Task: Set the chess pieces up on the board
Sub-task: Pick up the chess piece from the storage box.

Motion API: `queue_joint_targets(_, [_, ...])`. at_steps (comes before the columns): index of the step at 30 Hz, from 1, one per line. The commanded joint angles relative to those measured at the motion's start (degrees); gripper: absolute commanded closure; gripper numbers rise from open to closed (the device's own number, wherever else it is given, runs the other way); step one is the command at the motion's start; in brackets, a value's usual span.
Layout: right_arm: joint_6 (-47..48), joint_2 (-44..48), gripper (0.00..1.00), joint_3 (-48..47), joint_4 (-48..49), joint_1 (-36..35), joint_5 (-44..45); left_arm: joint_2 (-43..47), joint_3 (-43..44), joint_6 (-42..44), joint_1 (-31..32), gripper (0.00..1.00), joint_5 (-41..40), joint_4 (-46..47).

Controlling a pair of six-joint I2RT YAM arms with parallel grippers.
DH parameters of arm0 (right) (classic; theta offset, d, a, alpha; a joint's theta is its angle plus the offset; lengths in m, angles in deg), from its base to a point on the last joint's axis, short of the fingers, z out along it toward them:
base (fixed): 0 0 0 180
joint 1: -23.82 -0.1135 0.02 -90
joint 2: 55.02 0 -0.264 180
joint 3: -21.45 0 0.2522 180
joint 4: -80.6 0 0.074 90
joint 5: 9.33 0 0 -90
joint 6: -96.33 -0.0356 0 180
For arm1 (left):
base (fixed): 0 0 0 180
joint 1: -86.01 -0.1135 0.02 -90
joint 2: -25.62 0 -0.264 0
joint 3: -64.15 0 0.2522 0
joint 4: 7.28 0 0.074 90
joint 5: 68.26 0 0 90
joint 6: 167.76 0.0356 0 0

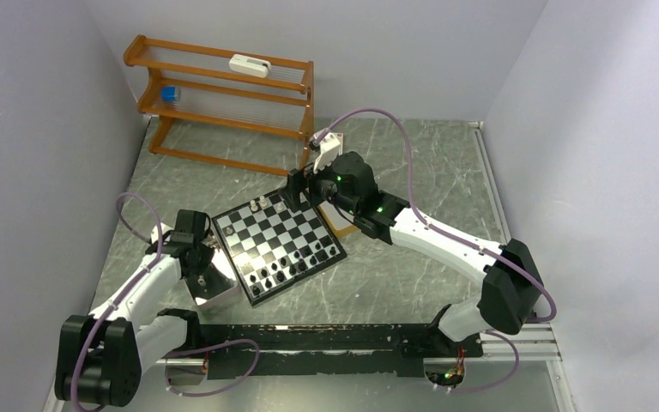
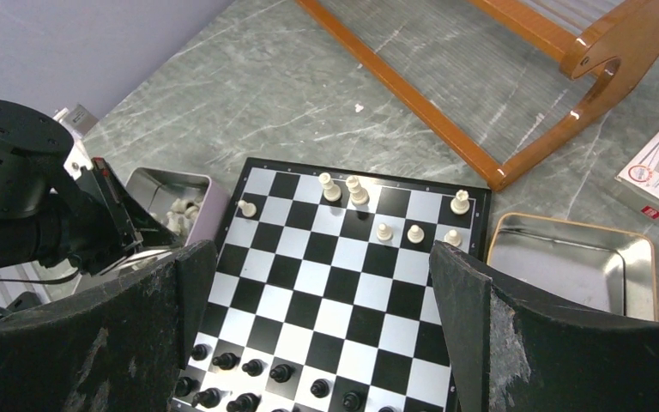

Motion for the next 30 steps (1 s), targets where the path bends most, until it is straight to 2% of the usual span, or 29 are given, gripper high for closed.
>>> queue_joint_targets(1, [-2.0, -0.2, 0.00, -0.2, 1.4, 0.1, -0.3, 3.0, 3.0, 2.2, -0.7, 0.95, -1.1, -6.8])
queue_joint_targets(9, [-7.8, -1.3, 0.04, -2.2, 0.9, 0.7, -6.5, 10.9, 9.5, 9.2, -0.6, 0.95, -3.6, -15.5])
queue_joint_targets(14, [-9.8, -2.3, 0.08, -4.7, -0.7, 1.5, -12.9, 18.4, 13.2, 21.7, -0.6, 0.95, -1.7, -11.3])
queue_joint_targets(18, [-12.0, -2.4, 0.11, -4.6, 0.9, 3.4, -18.7, 20.0, 15.1, 34.1, 0.0, 0.95, 8.5, -2.3])
queue_joint_targets(21, [-13.2, -4.1, 0.15, -6.2, -0.5, 5.5, -23.3, 19.2, 13.5, 39.3, 0.4, 0.95, 22.5, 6.9])
queue_joint_targets(24, [-12.9, -6.1, 0.19, -8.8, -2.8, 6.8, -27.0, 18.2, 10.8, 41.0, 1.2, 0.95, 36.0, 14.8])
queue_joint_targets(26, [-12.9, -7.4, 0.26, -9.5, -2.8, 7.0, -29.2, 17.6, 9.6, 42.6, 2.2, 0.95, 41.3, 18.5])
queue_joint_targets(30, [-14.7, -10.2, 0.51, -11.2, -1.9, 7.0, -33.9, 16.6, 8.1, 46.8, 5.6, 0.95, 48.3, 22.8])
